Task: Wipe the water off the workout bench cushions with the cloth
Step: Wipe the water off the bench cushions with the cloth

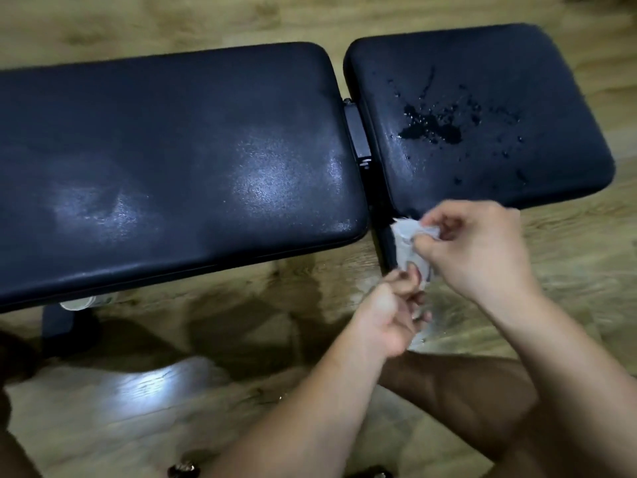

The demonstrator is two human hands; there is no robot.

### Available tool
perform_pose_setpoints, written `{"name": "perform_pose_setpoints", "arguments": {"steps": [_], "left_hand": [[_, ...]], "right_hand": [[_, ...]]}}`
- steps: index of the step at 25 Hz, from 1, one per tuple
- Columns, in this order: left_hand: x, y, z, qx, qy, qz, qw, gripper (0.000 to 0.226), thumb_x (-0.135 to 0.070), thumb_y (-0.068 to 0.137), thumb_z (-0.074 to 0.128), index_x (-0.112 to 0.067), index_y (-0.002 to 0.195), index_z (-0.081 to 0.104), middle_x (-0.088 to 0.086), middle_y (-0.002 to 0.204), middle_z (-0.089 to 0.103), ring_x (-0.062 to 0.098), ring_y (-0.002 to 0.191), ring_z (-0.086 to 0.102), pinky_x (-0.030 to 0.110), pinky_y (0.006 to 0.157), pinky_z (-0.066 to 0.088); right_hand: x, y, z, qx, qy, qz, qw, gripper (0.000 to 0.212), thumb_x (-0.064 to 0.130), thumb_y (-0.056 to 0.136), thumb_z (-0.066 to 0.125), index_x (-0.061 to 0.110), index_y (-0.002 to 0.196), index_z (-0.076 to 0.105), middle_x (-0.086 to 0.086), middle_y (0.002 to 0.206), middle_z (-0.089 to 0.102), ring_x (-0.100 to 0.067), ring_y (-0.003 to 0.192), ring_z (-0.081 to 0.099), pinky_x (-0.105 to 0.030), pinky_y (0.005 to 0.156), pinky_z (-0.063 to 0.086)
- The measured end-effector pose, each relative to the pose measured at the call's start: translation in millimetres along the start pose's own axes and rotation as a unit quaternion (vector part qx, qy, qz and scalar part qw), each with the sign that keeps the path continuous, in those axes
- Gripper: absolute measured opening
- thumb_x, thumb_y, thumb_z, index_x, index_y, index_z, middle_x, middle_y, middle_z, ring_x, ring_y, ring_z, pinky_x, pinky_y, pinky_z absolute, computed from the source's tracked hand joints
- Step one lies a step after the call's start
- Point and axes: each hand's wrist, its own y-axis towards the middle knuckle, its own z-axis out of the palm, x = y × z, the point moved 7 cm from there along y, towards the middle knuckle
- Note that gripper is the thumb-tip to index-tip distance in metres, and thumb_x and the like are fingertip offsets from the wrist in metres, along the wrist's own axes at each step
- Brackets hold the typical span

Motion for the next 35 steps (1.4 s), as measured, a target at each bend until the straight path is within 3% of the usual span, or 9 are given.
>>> {"name": "perform_pose_setpoints", "arguments": {"steps": [6,9,12,18,20,23,25,30,35], "left_hand": [[-25,-63,27,0.031,-0.075,0.090,0.993,0.009,-0.025,0.076,0.069,-0.019,0.081,0.066,-0.001,0.075,0.063,0.014,0.070,0.061,0.030,0.069,0.044],[-65,-107,24,0.032,-0.084,0.188,0.978,0.018,-0.028,0.074,0.067,-0.016,0.086,0.072,-0.001,0.086,0.069,0.012,0.073,0.059,0.029,0.073,0.043],[-74,-138,19,-0.014,-0.010,0.261,0.965,0.020,-0.028,0.082,0.059,-0.016,0.091,0.072,0.000,0.087,0.069,0.012,0.076,0.061,0.028,0.076,0.042],[-61,-173,-4,-0.085,0.143,0.286,0.944,0.028,-0.023,0.082,0.067,-0.013,0.109,0.066,0.001,0.096,0.070,0.012,0.080,0.062,0.030,0.080,0.046],[-86,-186,3,-0.153,0.379,0.297,0.863,0.037,-0.020,0.080,0.074,-0.015,0.116,0.066,0.001,0.106,0.070,0.012,0.084,0.063,0.027,0.076,0.050],[-156,-203,19,-0.300,0.714,0.309,0.552,0.064,-0.043,0.073,0.079,-0.025,0.129,0.055,0.001,0.130,0.056,0.019,0.113,0.056,0.032,0.097,0.047],[-203,-196,29,-0.340,0.793,0.263,0.432,0.090,-0.059,0.069,0.075,-0.030,0.145,0.035,-0.001,0.152,0.033,0.030,0.134,0.036,0.043,0.108,0.037],[-259,-128,61,-0.286,0.886,0.146,0.334,0.132,-0.066,0.053,0.081,-0.047,0.149,-0.008,-0.016,0.158,-0.024,0.048,0.143,-0.016,0.075,0.105,0.018],[-264,-92,49,-0.259,0.890,0.091,0.365,0.132,-0.057,0.057,0.084,-0.046,0.149,-0.011,-0.018,0.157,-0.025,0.053,0.138,-0.022,0.081,0.100,0.011]], "right_hand": [[17,1,-34,-0.017,0.231,-0.001,0.973,0.020,0.027,0.066,0.081,0.024,0.084,0.072,0.006,0.070,0.068,-0.010,0.063,0.061,-0.036,0.069,0.057],[51,-5,-17,0.074,0.335,0.029,0.939,0.031,0.034,0.071,0.081,0.020,0.097,0.071,0.003,0.079,0.071,-0.011,0.074,0.068,-0.042,0.077,0.059],[83,-28,0,0.149,0.263,-0.025,0.953,0.034,0.046,0.072,0.075,0.013,0.083,0.071,0.000,0.073,0.071,-0.016,0.073,0.068,-0.039,0.074,0.057],[106,-42,-24,0.068,0.230,-0.101,0.966,0.014,0.028,0.069,0.069,0.018,0.079,0.068,0.005,0.077,0.067,-0.018,0.087,0.059,-0.032,0.073,0.053],[87,-22,-40,0.011,0.285,-0.040,0.958,0.017,0.030,0.064,0.068,0.015,0.072,0.065,0.002,0.070,0.068,-0.022,0.082,0.063,-0.034,0.069,0.055],[49,12,-37,-0.043,0.333,0.048,0.941,0.024,0.034,0.057,0.060,0.018,0.074,0.065,0.001,0.069,0.071,-0.030,0.076,0.069,-0.040,0.067,0.059],[50,40,-28,-0.062,0.323,0.063,0.942,0.023,0.032,0.060,0.059,0.022,0.080,0.064,0.004,0.073,0.069,-0.032,0.080,0.068,-0.041,0.075,0.058],[77,131,-24,-0.090,0.156,0.043,0.983,0.018,0.024,0.076,0.060,0.013,0.086,0.069,-0.007,0.083,0.066,-0.025,0.093,0.052,-0.029,0.071,0.048],[110,193,14,-0.034,0.016,-0.008,0.999,0.015,0.019,0.074,0.062,0.007,0.079,0.068,-0.017,0.078,0.064,-0.033,0.075,0.059,-0.027,0.061,0.044]]}}
